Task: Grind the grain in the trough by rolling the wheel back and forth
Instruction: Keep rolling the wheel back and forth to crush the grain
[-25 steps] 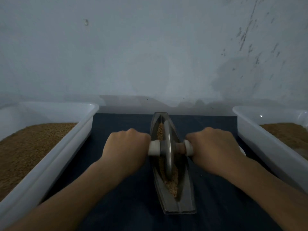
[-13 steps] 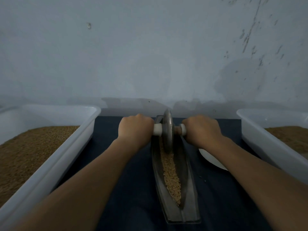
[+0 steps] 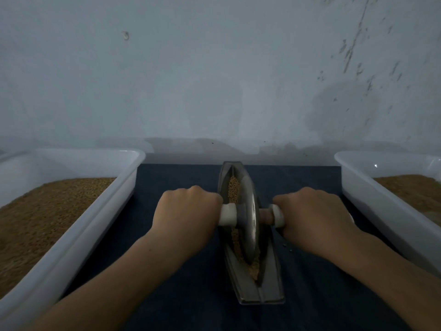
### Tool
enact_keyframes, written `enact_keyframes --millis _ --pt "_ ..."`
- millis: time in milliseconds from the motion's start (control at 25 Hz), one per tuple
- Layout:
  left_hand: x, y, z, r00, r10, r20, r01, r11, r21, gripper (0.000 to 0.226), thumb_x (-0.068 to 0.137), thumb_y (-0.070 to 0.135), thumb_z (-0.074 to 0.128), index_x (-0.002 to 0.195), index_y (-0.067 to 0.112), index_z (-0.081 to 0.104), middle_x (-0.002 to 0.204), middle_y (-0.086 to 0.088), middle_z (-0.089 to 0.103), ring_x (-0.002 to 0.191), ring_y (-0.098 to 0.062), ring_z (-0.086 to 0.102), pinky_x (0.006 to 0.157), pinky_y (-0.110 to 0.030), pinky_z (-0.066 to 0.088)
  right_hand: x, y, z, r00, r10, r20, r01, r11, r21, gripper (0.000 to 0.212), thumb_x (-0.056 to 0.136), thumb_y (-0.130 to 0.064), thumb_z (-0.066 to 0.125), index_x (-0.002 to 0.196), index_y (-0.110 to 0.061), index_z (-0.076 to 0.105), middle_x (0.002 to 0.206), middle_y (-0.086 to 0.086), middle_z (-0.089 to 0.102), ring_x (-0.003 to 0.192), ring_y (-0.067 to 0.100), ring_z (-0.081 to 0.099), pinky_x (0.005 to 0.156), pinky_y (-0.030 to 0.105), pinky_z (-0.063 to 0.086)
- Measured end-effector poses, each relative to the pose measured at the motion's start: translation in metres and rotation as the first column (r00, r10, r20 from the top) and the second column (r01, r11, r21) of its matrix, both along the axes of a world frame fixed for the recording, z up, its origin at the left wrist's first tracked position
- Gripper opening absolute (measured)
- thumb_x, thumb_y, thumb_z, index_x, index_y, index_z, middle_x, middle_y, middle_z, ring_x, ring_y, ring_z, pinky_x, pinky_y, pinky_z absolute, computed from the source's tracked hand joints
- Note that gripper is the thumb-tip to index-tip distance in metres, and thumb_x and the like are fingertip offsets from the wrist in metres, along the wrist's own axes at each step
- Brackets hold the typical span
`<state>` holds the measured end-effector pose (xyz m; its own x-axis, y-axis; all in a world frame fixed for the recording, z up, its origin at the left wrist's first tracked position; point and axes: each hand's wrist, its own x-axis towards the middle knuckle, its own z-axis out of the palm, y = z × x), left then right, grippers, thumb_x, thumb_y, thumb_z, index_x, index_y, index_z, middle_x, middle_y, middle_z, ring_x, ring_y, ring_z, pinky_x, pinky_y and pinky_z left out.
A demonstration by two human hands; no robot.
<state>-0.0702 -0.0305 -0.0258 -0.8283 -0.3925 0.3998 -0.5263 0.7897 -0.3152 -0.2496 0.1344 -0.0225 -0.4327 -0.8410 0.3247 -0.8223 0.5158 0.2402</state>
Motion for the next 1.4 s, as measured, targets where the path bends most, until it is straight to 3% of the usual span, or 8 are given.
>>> enact_keyframes --millis 200,320,560,680,880,1120,1280,1400 --pt "-0.052 -0.037 0.008 0.999 0.05 0.002 -0.05 0.998 -0.036 0.009 0.088 0.027 0.062 0.096 0.025 0.064 0.072 0.002 0.049 0.064 -0.022 0.053 0.056 -0.034 0.036 -0.038 -0.056 -0.006 0.997 -0.007 0.078 0.013 0.998 -0.068 0.024 0.081 -0.035 0.065 0.071 -0.031 0.044 0.075 -0.006 0.055 0.07 0.022 0.059 0.057 0.03 0.041" --pt "-0.072 -0.054 0.018 0.997 0.073 0.017 -0.072 0.995 -0.066 0.012 0.09 0.024 0.059 0.1 0.024 0.066 0.09 -0.003 0.064 0.08 -0.028 0.066 0.058 -0.035 0.039 -0.053 -0.078 -0.003 0.995 -0.031 0.097 0.039 0.995 -0.09 0.026 0.085 -0.031 0.063 0.069 -0.03 0.042 0.08 -0.003 0.061 0.069 0.023 0.054 0.059 0.031 0.039" --pt "-0.016 -0.02 -0.004 1.0 0.005 -0.012 -0.005 0.999 0.046 0.012 0.084 0.035 0.064 0.09 0.031 0.055 0.069 0.008 0.036 0.059 -0.017 0.041 0.053 -0.032 0.031 -0.01 -0.026 0.007 0.998 0.053 0.043 -0.053 0.999 0.0 0.03 0.078 -0.032 0.066 0.065 -0.031 0.04 0.071 -0.008 0.051 0.062 0.016 0.051 0.052 0.027 0.034" --pt "0.008 -0.002 -0.006 0.999 -0.032 -0.005 0.032 0.999 -0.034 0.038 0.075 0.039 0.071 0.075 0.034 0.033 0.059 0.01 0.021 0.048 -0.011 0.02 0.045 -0.026 0.014 0.009 0.005 0.011 0.999 0.051 0.003 -0.051 0.998 0.032 0.034 0.075 -0.032 0.066 0.061 -0.032 0.035 0.063 -0.011 0.047 0.053 0.009 0.044 0.045 0.024 0.021" --pt "-0.021 -0.025 -0.005 1.0 -0.008 -0.008 0.009 1.0 0.03 0.01 0.085 0.032 0.063 0.09 0.033 0.055 0.07 0.008 0.038 0.06 -0.018 0.045 0.052 -0.032 0.034 -0.013 -0.028 0.004 0.998 0.007 0.056 -0.008 1.0 0.012 0.026 0.079 -0.033 0.067 0.069 -0.031 0.043 0.07 -0.008 0.047 0.064 0.018 0.051 0.053 0.028 0.033" --pt "-0.065 -0.06 0.008 0.997 0.07 -0.035 -0.068 0.997 0.045 0.011 0.09 0.025 0.057 0.099 0.026 0.064 0.086 -0.002 0.061 0.076 -0.027 0.063 0.057 -0.036 0.039 -0.054 -0.086 0.009 0.999 0.007 0.048 -0.006 1.0 -0.024 0.015 0.085 -0.026 0.066 0.076 -0.026 0.054 0.077 -0.002 0.057 0.074 0.022 0.058 0.059 0.03 0.04" --pt "-0.025 -0.033 -0.007 0.999 0.013 -0.051 -0.007 0.995 0.101 0.011 0.086 0.03 0.062 0.086 0.027 0.051 0.069 0.007 0.04 0.06 -0.019 0.048 0.054 -0.033 0.04 -0.022 -0.044 0.005 0.997 0.073 -0.027 -0.074 0.997 -0.033 0.036 0.079 -0.033 0.067 0.061 -0.03 0.036 0.065 -0.008 0.043 0.058 0.017 0.045 0.049 0.026 0.026" --pt "0.006 -0.004 -0.008 0.995 -0.074 -0.06 0.073 0.997 -0.026 0.039 0.076 0.035 0.071 0.076 0.034 0.031 0.06 0.011 0.022 0.046 -0.01 0.018 0.044 -0.025 0.014 0.004 0.002 0.004 0.998 0.063 -0.007 -0.063 0.998 -0.021 0.033 0.072 -0.031 0.068 0.06 -0.032 0.037 0.061 -0.011 0.046 0.052 0.009 0.043 0.045 0.023 0.021"
